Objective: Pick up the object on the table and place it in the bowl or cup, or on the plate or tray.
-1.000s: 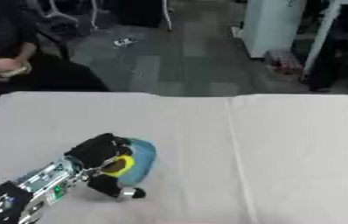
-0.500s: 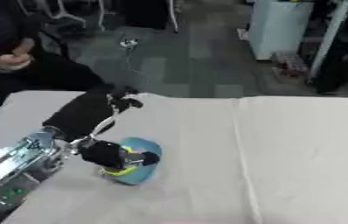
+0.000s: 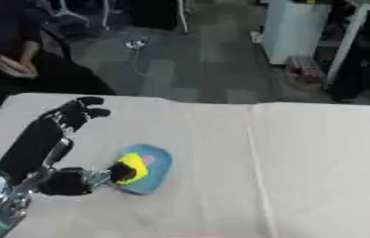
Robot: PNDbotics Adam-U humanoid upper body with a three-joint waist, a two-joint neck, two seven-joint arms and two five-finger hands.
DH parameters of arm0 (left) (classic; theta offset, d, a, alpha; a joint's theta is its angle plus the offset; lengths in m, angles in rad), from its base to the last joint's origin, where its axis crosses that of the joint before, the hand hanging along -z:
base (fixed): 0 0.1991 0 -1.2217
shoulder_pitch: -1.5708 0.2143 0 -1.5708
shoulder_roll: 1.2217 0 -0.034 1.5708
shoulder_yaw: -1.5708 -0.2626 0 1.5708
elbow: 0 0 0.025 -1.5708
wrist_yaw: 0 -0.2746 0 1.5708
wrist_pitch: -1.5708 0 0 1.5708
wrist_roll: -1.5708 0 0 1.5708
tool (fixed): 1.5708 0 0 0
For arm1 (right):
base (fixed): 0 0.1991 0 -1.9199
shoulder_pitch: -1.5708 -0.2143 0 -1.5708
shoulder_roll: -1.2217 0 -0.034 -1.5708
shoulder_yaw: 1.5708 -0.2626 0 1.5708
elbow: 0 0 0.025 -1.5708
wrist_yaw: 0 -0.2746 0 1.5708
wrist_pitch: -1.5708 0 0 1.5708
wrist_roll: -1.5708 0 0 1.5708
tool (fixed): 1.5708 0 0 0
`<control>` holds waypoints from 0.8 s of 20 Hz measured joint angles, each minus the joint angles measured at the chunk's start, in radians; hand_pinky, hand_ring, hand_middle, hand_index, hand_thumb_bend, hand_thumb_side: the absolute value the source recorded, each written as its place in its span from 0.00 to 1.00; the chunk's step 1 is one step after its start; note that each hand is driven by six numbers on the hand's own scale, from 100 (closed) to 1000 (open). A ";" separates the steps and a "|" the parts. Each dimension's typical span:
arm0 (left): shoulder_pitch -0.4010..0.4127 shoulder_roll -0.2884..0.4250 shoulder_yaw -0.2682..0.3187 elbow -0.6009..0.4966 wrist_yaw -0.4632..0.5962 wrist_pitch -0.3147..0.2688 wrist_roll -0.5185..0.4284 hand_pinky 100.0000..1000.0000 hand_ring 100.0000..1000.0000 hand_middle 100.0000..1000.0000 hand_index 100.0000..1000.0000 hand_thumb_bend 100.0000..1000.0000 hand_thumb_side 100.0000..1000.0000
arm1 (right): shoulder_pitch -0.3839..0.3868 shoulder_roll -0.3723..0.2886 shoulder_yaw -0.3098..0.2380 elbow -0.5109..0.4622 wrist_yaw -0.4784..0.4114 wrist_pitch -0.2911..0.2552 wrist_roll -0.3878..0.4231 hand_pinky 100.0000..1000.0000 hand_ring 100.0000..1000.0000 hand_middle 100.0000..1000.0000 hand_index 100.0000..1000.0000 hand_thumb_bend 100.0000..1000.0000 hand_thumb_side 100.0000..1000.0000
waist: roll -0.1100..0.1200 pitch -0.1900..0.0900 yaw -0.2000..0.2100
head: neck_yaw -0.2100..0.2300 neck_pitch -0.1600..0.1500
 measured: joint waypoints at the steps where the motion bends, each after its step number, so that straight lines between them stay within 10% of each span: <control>1: 0.000 -0.037 -0.004 0.000 0.011 -0.030 0.036 0.44 0.49 0.68 0.73 0.48 0.86 | 0.005 0.007 -0.001 0.000 0.008 0.004 -0.008 0.30 0.56 0.74 0.74 0.00 0.93 | -0.004 -0.001 0.007 | -0.006 0.002; 7: -0.001 -0.143 -0.011 -0.001 0.078 -0.222 0.235 0.36 0.44 0.64 0.70 0.39 0.83 | 0.030 0.040 0.008 0.000 0.062 0.019 -0.048 0.30 0.56 0.74 0.73 0.00 0.92 | -0.014 -0.012 0.040 | -0.037 0.026; 16: -0.001 -0.152 -0.028 -0.001 0.100 -0.360 0.307 0.38 0.45 0.63 0.70 0.40 0.81 | 0.040 0.057 0.047 0.000 0.125 0.024 -0.083 0.30 0.56 0.74 0.73 0.00 0.93 | -0.017 -0.012 0.044 | -0.041 0.026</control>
